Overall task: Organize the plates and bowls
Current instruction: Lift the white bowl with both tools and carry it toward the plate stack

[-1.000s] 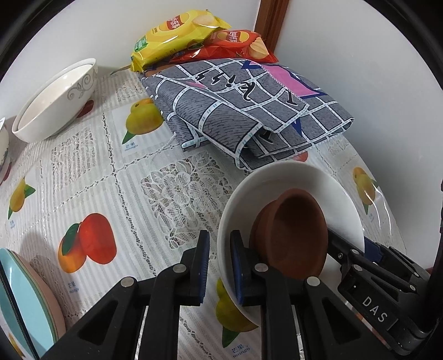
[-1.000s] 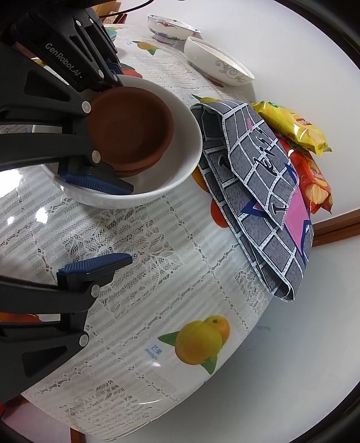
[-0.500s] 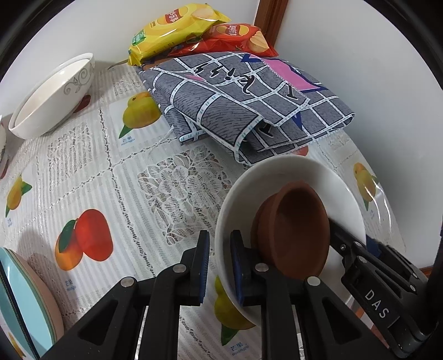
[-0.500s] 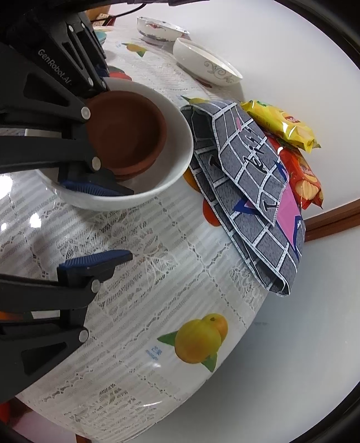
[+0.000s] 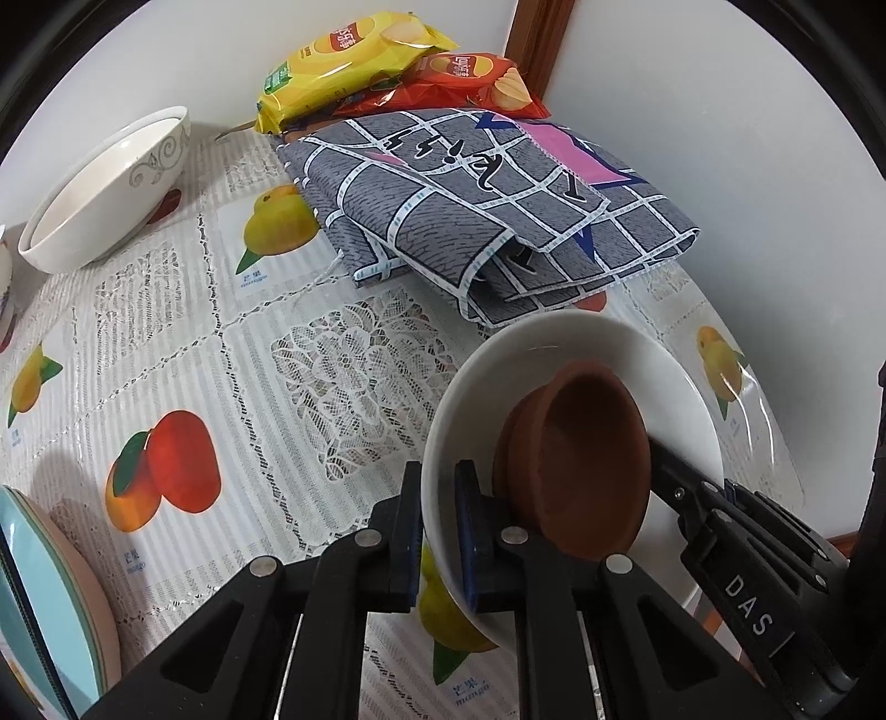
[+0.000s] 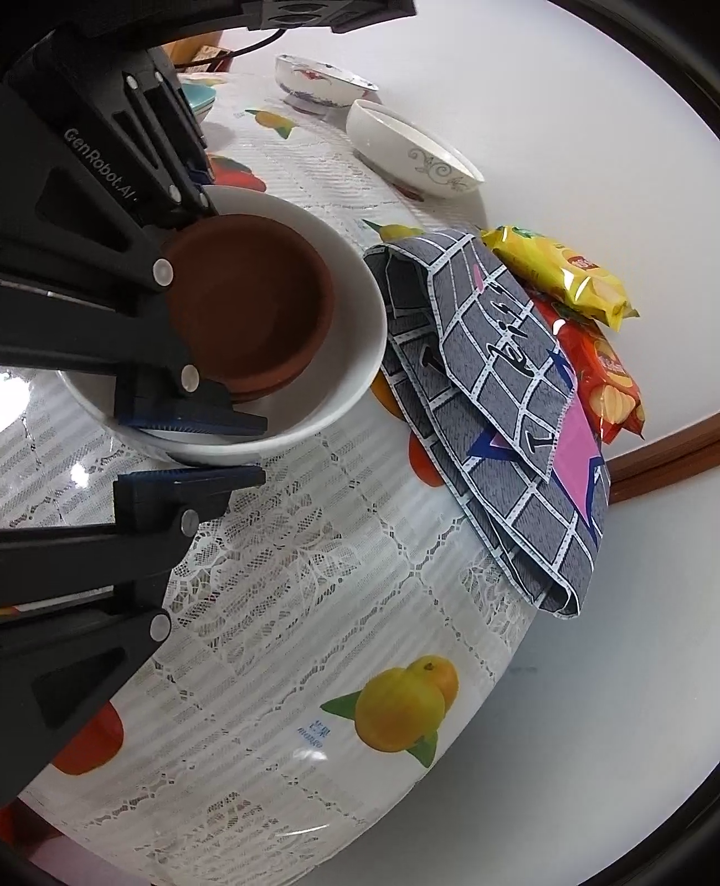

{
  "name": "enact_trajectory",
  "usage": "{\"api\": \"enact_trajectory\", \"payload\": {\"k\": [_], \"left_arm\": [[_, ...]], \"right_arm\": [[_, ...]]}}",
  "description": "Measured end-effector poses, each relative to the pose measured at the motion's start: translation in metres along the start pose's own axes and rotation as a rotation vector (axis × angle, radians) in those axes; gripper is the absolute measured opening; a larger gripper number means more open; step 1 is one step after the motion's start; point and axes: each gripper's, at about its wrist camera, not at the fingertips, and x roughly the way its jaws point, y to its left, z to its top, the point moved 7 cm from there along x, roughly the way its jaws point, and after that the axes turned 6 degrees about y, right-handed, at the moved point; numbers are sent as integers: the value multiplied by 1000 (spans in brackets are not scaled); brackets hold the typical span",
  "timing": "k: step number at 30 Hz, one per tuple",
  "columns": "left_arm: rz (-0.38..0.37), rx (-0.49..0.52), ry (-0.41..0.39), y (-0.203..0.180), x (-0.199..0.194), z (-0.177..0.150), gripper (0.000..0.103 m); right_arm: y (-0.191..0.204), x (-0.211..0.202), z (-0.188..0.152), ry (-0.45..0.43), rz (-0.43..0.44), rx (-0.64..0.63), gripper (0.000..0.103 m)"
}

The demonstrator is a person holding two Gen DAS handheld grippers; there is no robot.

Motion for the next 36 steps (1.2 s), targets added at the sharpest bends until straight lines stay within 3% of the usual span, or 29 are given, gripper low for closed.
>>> {"api": "enact_trajectory", "payload": {"k": [14, 36], "left_arm": [[6, -24, -21, 8, -13, -9, 11], [31, -66, -75, 49, -71, -26, 11]], "right_arm": [[9, -10, -4, -12, 6, -5, 10], [64, -43, -20, -48, 65, -75, 10]]}}
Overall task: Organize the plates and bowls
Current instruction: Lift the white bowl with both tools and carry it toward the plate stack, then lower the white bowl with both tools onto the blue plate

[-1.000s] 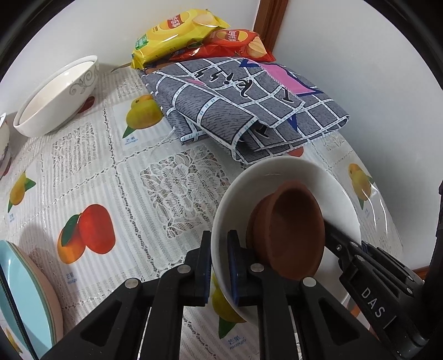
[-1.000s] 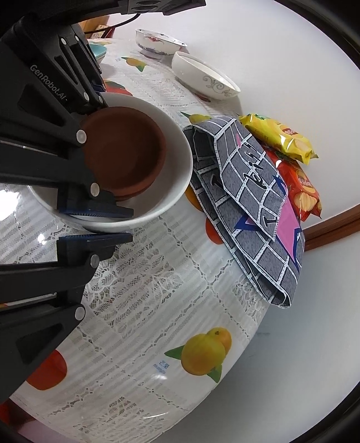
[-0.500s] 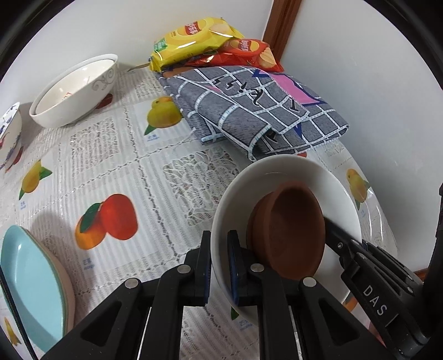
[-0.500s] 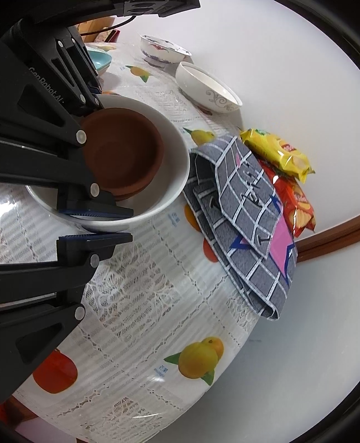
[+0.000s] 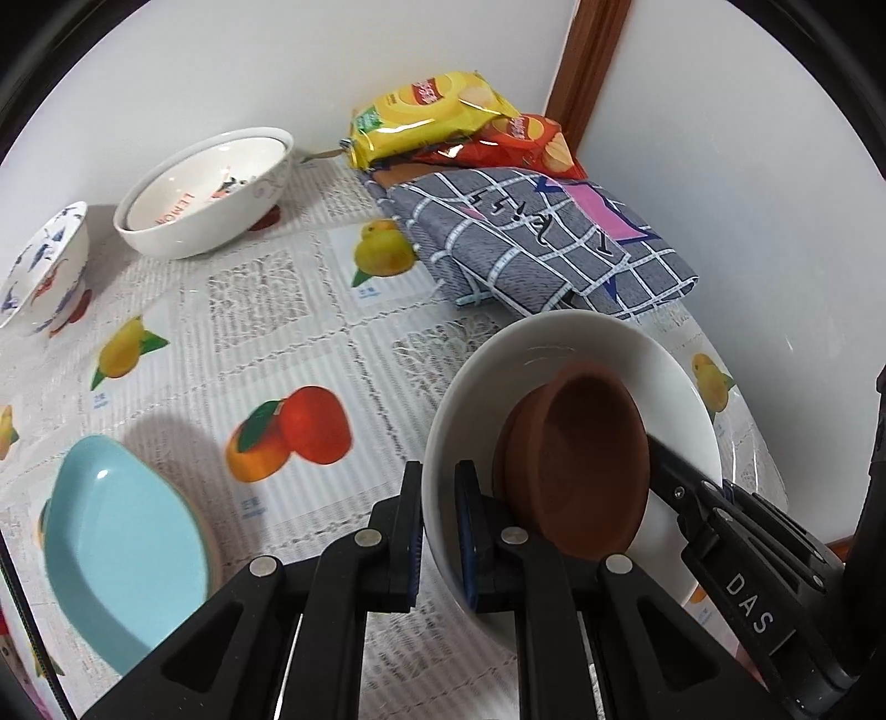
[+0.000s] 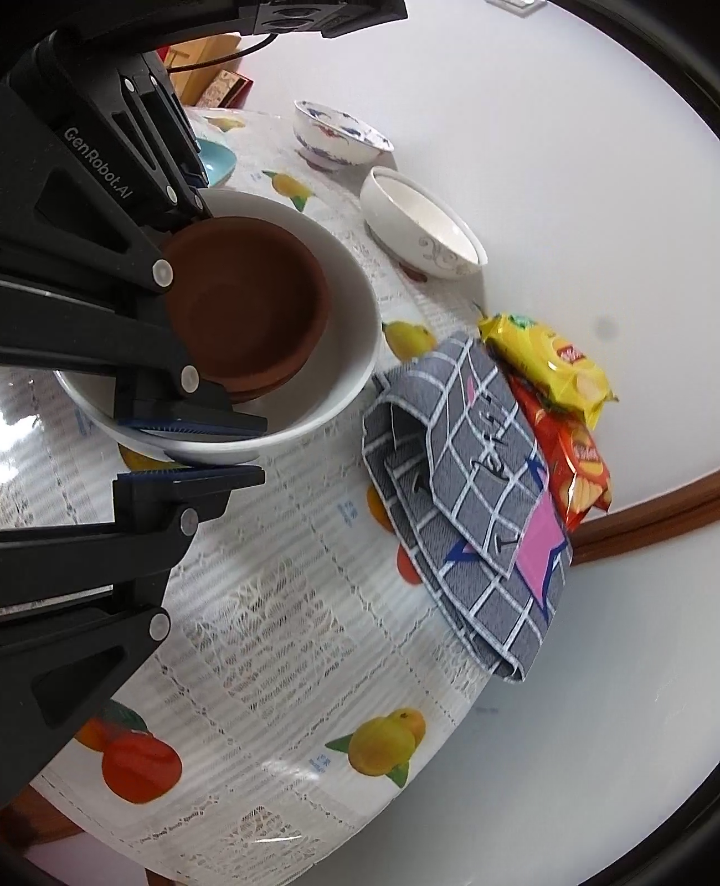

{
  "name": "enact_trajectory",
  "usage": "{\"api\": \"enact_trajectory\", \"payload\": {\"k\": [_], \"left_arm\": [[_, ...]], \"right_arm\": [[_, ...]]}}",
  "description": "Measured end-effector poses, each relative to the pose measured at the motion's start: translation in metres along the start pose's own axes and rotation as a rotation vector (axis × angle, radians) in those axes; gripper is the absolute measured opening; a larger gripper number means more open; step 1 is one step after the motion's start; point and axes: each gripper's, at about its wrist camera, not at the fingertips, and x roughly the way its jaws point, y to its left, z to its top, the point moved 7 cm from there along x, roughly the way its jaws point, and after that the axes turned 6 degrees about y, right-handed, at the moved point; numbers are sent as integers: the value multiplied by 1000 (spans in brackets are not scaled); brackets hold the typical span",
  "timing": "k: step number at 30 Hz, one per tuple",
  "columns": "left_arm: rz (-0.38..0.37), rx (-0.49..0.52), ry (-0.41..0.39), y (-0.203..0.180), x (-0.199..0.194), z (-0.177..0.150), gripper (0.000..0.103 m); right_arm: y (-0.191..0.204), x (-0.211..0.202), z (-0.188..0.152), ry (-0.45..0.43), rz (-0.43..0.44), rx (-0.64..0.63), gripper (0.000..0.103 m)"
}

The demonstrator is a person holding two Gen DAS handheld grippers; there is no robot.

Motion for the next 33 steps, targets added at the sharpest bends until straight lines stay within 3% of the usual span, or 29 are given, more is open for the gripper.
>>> {"api": "enact_trajectory", "payload": {"k": [33], "left_arm": [[69, -115, -53, 107, -53, -7, 12]], "right_arm": [[124, -5, -3, -2, 74, -158, 10]]}}
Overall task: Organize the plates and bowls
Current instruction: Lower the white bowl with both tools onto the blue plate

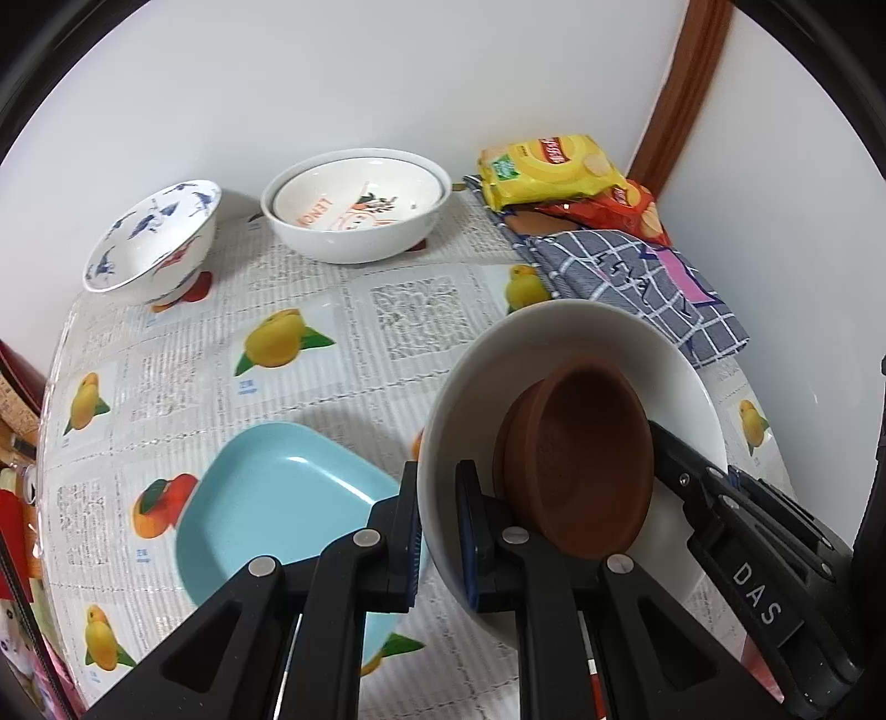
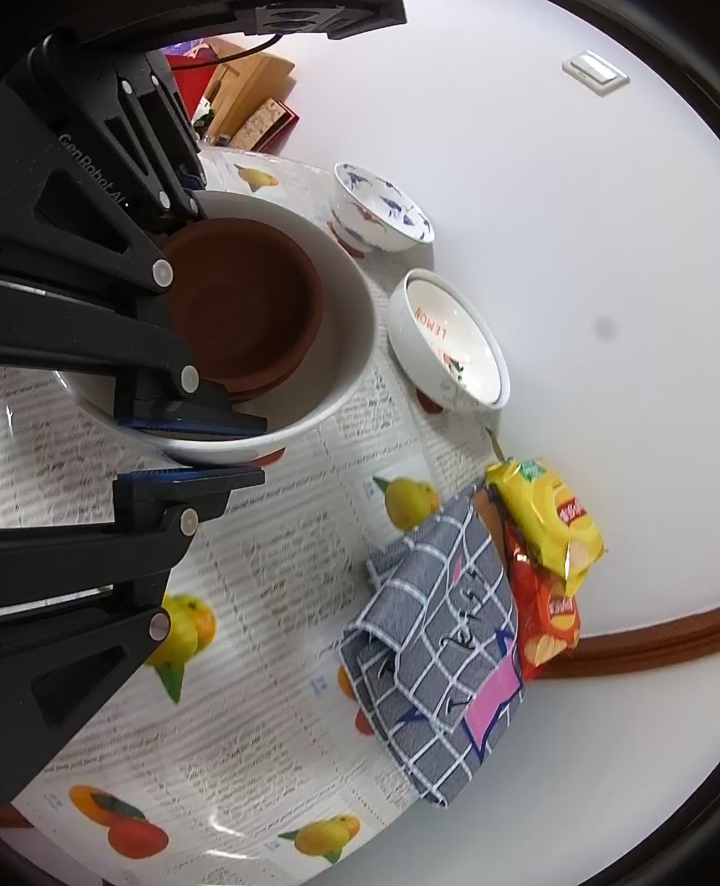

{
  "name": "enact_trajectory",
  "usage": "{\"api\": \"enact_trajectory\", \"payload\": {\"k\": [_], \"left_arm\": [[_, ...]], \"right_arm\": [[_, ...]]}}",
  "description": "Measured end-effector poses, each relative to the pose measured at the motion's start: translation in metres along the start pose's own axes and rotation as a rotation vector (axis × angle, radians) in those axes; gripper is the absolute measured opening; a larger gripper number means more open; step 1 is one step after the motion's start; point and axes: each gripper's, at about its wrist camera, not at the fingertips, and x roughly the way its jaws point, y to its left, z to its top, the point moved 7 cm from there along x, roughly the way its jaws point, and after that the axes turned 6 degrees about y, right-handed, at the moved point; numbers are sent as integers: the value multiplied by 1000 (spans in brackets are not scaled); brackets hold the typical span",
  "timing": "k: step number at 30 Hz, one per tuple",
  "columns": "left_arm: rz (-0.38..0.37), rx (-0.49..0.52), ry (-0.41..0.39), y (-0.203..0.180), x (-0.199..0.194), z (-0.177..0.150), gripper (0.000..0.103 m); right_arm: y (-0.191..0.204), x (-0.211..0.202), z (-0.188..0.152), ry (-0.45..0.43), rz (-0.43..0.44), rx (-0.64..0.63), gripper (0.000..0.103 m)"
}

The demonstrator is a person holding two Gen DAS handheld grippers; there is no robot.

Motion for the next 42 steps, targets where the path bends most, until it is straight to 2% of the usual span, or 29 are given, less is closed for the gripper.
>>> {"api": "enact_trajectory", "payload": {"k": [11, 15, 31, 42], "left_arm": [[11, -50, 8, 42, -2, -7, 12], [38, -58, 3, 54, -1, -12, 12], [80, -136, 47, 111, 11, -29, 12], [69, -166, 101, 132, 37, -47, 12]], "right_arm": [[40, 17, -5, 14, 25, -50, 10], [53, 24, -10, 14, 29, -69, 10], [95, 64, -33, 114, 98, -100, 10], [106, 91, -53, 181, 85, -124, 10]]}}
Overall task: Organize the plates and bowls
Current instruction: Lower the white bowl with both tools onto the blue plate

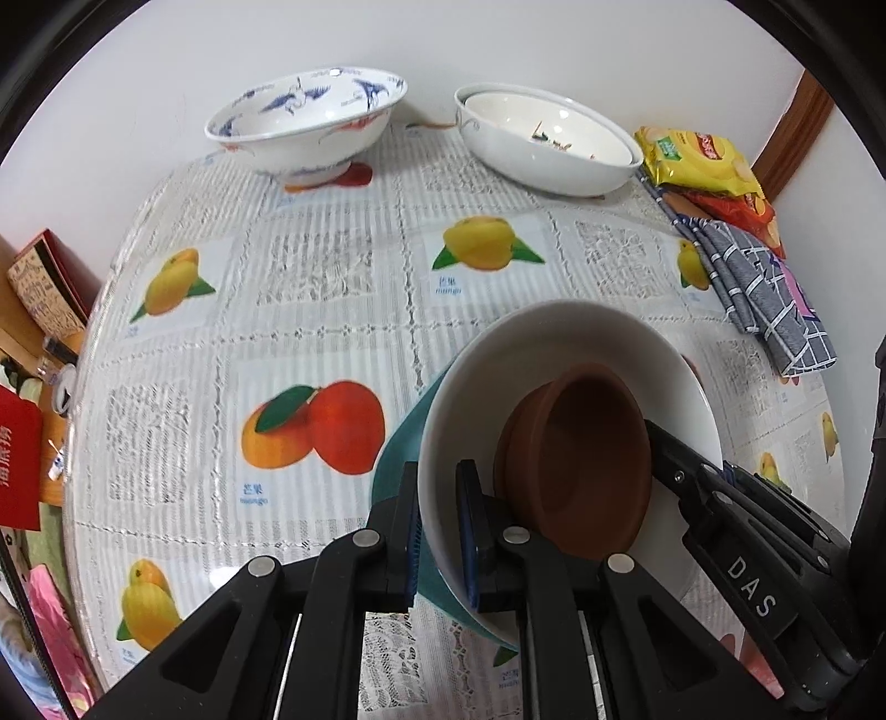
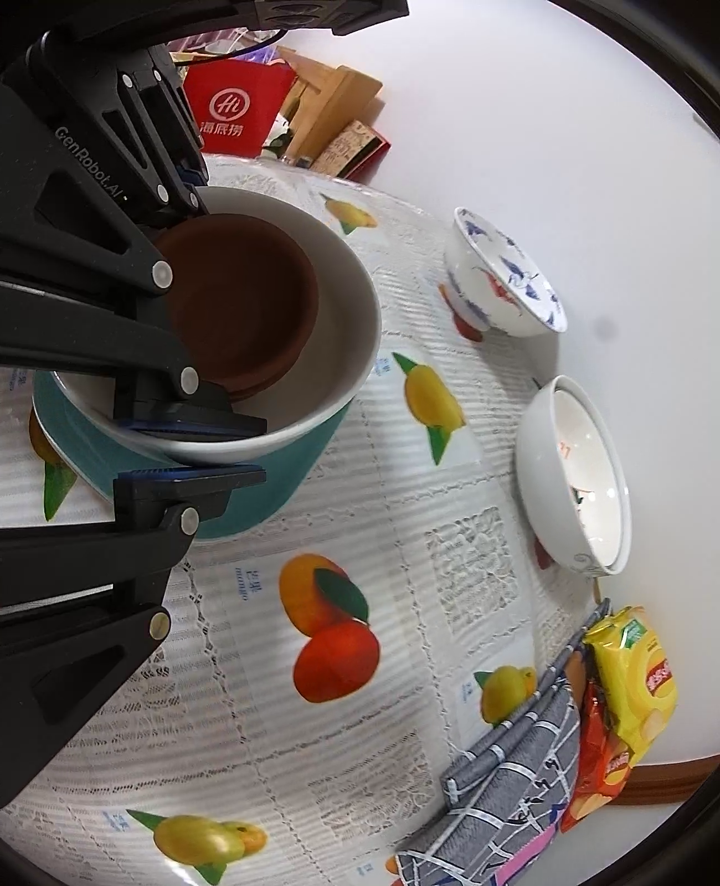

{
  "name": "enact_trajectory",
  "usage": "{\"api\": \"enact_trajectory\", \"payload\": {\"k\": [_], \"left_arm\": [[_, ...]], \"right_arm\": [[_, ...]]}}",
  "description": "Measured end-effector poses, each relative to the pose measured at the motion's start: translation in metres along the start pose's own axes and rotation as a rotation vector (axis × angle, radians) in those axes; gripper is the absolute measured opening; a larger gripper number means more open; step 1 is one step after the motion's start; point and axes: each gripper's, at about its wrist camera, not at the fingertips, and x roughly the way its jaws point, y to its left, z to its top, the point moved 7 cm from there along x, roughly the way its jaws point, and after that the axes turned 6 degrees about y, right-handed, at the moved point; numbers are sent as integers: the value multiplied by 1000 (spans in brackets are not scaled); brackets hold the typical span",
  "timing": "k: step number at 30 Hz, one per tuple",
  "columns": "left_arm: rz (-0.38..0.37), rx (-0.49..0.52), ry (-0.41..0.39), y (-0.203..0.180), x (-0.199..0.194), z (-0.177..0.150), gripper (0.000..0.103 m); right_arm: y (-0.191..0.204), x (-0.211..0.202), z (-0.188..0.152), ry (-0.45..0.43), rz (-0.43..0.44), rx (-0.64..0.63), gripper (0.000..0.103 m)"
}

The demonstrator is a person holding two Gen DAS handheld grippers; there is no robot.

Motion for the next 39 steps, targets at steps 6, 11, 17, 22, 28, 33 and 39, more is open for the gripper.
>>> {"api": "enact_trajectory", "payload": {"k": [6, 11, 17, 22, 28, 33, 39], "left_arm": [[-16, -6, 0, 1, 7, -1, 13], [-17, 5, -6, 2, 7, -1, 13], [-32, -6, 12, 3, 8, -1, 16], [-25, -4, 20, 3, 9, -2, 20], [-16, -4, 28, 5, 8, -5, 24], [-20, -4, 23, 5, 3, -5, 25], [-10, 3, 25, 3, -3, -8, 27]], "right_arm": [[-4, 10, -2, 14, 4, -1, 10], [-4, 11, -2, 9, 10, -8, 10], [-4, 10, -2, 0, -3, -20, 12], [-7, 9, -1, 9, -8, -23, 17], [-4, 7, -3, 6, -36, -41, 19], [-3, 3, -3, -2, -36, -55, 20], [-2, -2, -5, -9, -36, -64, 21]]}}
